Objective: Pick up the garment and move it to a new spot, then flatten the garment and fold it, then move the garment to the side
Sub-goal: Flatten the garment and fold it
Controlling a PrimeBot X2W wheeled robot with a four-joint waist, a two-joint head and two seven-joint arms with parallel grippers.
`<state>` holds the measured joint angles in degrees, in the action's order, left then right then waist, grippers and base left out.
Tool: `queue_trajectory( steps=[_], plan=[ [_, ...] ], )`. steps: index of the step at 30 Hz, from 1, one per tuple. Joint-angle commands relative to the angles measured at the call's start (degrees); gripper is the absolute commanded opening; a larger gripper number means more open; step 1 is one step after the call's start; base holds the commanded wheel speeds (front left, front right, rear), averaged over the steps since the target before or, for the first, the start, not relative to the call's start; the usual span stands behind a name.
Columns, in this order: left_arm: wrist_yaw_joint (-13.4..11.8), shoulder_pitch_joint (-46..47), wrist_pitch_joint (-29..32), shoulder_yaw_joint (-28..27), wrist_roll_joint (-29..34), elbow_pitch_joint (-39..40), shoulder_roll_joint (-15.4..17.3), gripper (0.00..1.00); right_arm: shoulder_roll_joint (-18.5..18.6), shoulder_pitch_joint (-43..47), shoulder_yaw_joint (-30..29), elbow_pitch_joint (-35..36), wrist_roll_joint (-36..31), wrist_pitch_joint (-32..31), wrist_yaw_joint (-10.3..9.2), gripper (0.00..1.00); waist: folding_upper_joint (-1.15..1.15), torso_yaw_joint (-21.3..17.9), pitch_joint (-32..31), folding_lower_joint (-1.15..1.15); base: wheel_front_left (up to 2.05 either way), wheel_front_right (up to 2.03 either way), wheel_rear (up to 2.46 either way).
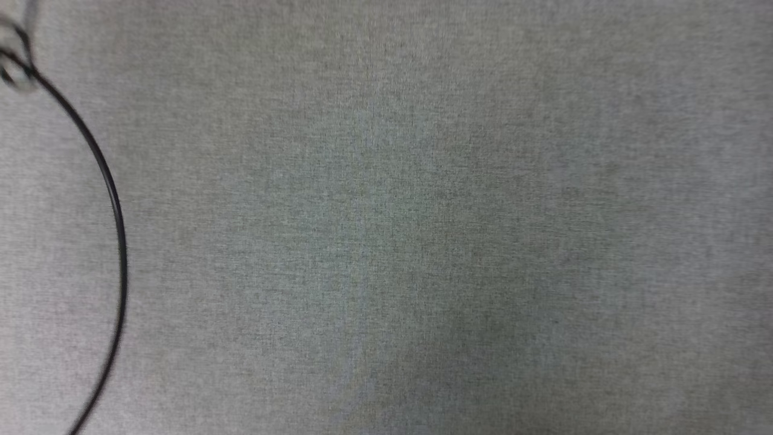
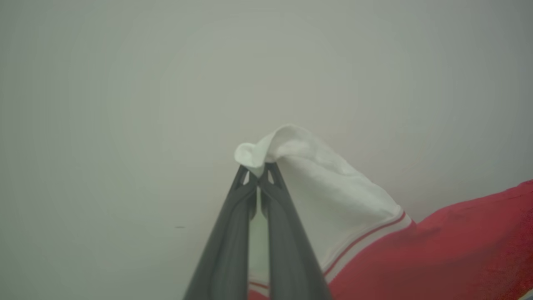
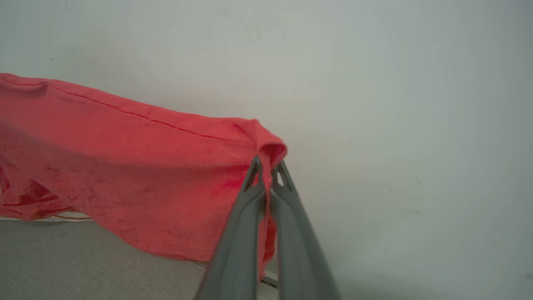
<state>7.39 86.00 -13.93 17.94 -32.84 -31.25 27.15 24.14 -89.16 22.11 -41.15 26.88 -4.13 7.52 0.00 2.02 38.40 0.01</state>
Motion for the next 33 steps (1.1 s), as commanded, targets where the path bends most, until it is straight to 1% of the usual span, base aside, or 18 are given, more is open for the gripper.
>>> queue_trajectory(
  steps=[1, 3, 9, 14, 19, 26, 33],
  plan=[
    [-0.04, -3.31, -0.41, 0.03, -0.22, 0.94, 0.32, 0.00, 0.72, 2.50, 0.83, 0.66, 0.92, 0.83, -0.07, 0.00, 0.00, -0.09, -1.22, -0.01, 0.00, 0.00, 0.00],
    [-0.19, -8.33, -0.77, -0.14, -0.62, 2.77, 0.67, 0.00, 1.13, 6.61, 2.49, 1.78, 2.32, 1.66, -0.07, 0.00, 0.00, -0.22, -2.39, -0.01, 0.00, 0.00, 0.00],
    [-2.03, -25.01, -1.19, -1.48, -1.56, 9.65, 1.60, 0.00, 3.58, 19.64, 5.92, 7.18, 6.50, 3.13, -0.07, 0.00, 0.00, -0.47, -6.58, -0.01, 0.00, 0.00, 0.00],
    [-5.33, -39.69, -1.31, -2.90, -2.48, 16.88, 1.00, 0.00, 5.67, 30.69, 7.08, 11.74, 8.17, 2.26, -0.07, 0.00, 0.00, -0.23, -11.11, -0.01, 0.00, 0.00, 0.00],
    [-8.05, -53.94, -1.30, -3.60, -3.37, 22.75, 0.89, 0.00, 7.52, 40.79, 7.61, 15.51, 9.29, 0.79, -0.07, 0.00, 0.00, -0.19, -15.70, -0.01, 0.00, 0.00, 0.00],
    [-10.86, -70.58, -0.99, -2.74, -5.19, 26.42, -0.02, 0.00, 9.48, 53.88, 7.38, 19.71, 10.57, -1.18, -0.07, 0.00, 0.00, 0.17, -22.56, -0.01, 0.00, 0.00, 0.00],
    [-12.62, -82.91, -0.56, -2.36, -8.03, 27.52, -1.26, 0.00, 10.34, 66.62, 5.31, 22.81, 12.13, -3.03, -0.07, 0.00, 0.00, 1.04, -28.61, -0.01, 0.00, 0.00, 0.00]
  ],
)
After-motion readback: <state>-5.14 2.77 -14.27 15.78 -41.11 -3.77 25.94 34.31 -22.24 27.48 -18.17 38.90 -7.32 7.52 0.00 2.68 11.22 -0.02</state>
